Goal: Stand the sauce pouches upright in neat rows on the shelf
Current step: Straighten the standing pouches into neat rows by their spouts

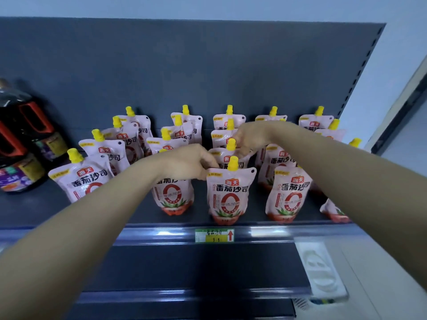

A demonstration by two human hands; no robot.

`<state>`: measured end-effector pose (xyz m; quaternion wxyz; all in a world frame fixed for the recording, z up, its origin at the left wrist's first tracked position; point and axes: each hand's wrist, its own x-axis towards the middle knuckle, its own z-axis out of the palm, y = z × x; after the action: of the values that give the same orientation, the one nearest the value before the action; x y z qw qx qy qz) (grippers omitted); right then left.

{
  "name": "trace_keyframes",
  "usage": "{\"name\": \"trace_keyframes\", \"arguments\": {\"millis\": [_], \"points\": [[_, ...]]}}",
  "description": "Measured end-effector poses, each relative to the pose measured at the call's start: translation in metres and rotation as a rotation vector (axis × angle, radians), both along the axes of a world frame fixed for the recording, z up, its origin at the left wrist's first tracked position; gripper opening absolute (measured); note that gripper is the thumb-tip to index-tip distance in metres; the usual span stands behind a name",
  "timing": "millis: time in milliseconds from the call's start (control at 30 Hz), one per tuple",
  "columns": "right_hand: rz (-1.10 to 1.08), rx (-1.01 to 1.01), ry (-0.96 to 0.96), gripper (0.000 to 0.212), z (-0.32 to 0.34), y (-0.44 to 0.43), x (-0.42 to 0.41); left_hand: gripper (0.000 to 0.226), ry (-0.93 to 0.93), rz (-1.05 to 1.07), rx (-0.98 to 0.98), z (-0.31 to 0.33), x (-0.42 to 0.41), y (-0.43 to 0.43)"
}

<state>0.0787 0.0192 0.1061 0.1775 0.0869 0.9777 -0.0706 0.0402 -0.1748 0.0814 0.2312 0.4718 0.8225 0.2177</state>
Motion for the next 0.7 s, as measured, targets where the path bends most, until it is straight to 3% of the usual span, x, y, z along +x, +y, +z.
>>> {"name": "trace_keyframes", "arguments": {"millis": [33, 167, 267, 500, 700], "points": [[-0.019, -0.028, -0.022, 0.006, 0.008, 0.002, 0.004, 0.027, -0.025, 0.021, 0.023, 0.003, -0.001, -0.002], [-0.170, -0.204, 0.123, 0.035, 0.034, 0.018, 0.009, 0.031, 0.006, 0.124, 0.179, 0.015, -0.012, 0.001], [-0.178, -0.083, 0.285, 0.033, 0.036, 0.030, 0.004, 0.022, 0.106, 0.143, 0.233, 0.017, -0.019, 0.013], [-0.084, 0.001, 0.286, 0.039, 0.017, 0.035, -0.017, 0.024, 0.189, 0.117, 0.082, 0.003, -0.031, 0.043], [0.031, 0.056, 0.179, 0.037, 0.008, 0.040, -0.045, 0.010, 0.170, 0.108, -0.010, -0.009, -0.046, 0.052]]}}
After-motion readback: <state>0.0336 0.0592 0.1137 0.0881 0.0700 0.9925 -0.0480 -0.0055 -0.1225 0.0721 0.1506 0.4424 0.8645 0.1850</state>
